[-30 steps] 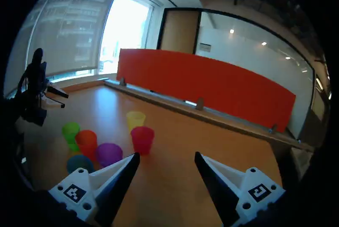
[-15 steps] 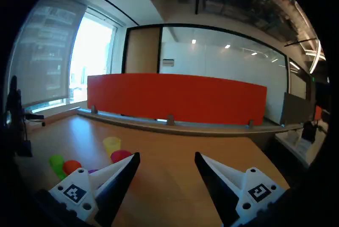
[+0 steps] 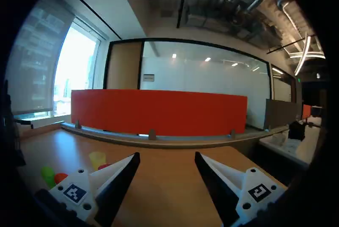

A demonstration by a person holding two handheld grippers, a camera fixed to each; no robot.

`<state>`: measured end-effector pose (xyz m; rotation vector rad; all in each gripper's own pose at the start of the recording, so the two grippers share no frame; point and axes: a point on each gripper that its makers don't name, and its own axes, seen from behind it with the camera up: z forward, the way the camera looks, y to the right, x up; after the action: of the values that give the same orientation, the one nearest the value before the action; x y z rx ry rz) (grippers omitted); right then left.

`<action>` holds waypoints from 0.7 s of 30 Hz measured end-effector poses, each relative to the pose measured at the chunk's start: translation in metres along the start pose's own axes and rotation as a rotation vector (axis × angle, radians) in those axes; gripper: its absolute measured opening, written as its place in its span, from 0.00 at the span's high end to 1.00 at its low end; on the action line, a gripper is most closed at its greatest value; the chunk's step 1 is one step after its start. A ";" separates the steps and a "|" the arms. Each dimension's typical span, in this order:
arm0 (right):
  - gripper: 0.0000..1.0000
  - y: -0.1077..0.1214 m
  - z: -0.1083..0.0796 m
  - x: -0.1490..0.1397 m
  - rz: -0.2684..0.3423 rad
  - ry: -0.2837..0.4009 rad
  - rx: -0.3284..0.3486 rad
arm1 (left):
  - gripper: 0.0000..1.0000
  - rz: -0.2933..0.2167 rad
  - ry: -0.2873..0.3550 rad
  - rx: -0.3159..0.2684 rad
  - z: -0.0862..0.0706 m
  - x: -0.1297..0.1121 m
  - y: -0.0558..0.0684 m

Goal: Pour water

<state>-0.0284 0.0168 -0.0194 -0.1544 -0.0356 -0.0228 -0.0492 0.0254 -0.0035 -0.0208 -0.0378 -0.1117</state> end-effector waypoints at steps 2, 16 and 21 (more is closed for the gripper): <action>0.00 0.002 0.000 0.000 0.003 0.003 -0.008 | 0.02 0.003 0.010 0.010 0.000 0.002 0.000; 0.00 0.015 0.002 0.001 0.013 -0.001 -0.045 | 0.02 -0.022 0.045 0.128 -0.017 -0.001 -0.022; 0.00 0.017 0.001 0.004 0.014 0.007 -0.051 | 0.02 -0.041 0.040 0.139 -0.021 -0.013 -0.022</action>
<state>-0.0238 0.0336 -0.0205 -0.2051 -0.0271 -0.0102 -0.0638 0.0044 -0.0244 0.1216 -0.0057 -0.1504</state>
